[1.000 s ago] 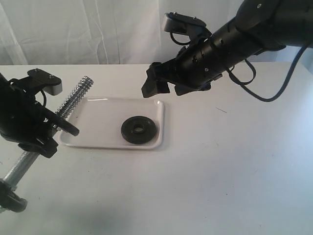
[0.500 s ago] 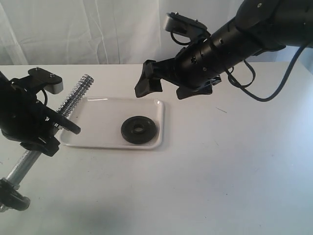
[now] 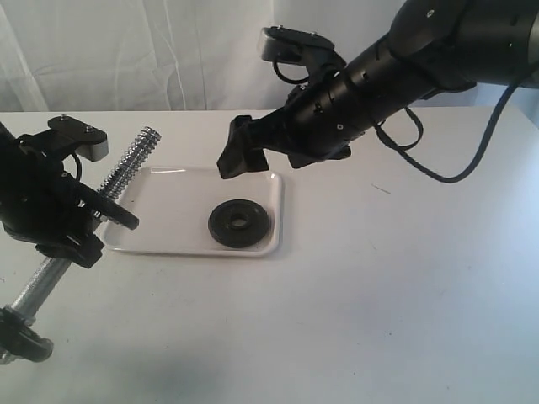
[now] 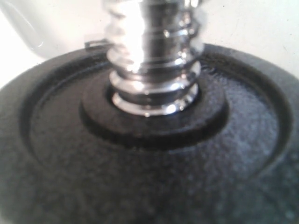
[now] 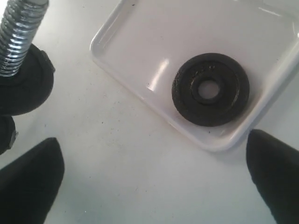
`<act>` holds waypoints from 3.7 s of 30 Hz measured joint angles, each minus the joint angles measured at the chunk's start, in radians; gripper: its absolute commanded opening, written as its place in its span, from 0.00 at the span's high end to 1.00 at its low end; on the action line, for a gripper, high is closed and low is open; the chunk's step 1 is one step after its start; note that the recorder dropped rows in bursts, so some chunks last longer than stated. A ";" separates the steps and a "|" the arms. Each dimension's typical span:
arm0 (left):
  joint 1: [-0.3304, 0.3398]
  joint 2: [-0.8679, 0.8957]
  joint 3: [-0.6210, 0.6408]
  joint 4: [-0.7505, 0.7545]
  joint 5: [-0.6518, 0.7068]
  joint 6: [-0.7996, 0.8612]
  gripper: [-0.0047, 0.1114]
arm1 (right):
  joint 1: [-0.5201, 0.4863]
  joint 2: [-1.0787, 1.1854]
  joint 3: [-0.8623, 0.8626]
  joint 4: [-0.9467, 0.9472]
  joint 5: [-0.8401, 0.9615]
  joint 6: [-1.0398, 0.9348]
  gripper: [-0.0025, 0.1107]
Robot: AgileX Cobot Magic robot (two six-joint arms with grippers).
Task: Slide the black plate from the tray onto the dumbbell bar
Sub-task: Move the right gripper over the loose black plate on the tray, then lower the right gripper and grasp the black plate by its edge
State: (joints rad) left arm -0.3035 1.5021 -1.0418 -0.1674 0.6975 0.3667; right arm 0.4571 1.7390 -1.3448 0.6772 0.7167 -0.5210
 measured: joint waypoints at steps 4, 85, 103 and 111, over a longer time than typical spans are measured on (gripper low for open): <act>0.000 0.000 0.000 0.000 0.000 -0.010 0.96 | 0.013 0.014 -0.015 -0.003 -0.045 -0.020 0.05; 0.000 0.000 0.000 0.000 -0.002 -0.016 0.96 | 0.159 0.631 -0.577 -0.608 0.140 0.218 0.07; 0.000 0.000 0.000 0.000 -0.002 -0.016 0.96 | 0.165 0.650 -0.592 -0.611 0.176 0.264 0.98; 0.000 0.000 0.000 0.000 -0.002 -0.016 0.96 | 0.170 0.647 -0.596 -0.616 0.199 0.316 0.98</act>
State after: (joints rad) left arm -0.3035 1.5021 -1.0418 -0.1674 0.6957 0.3507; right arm 0.6270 2.3864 -1.9409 0.0617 0.9159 -0.2050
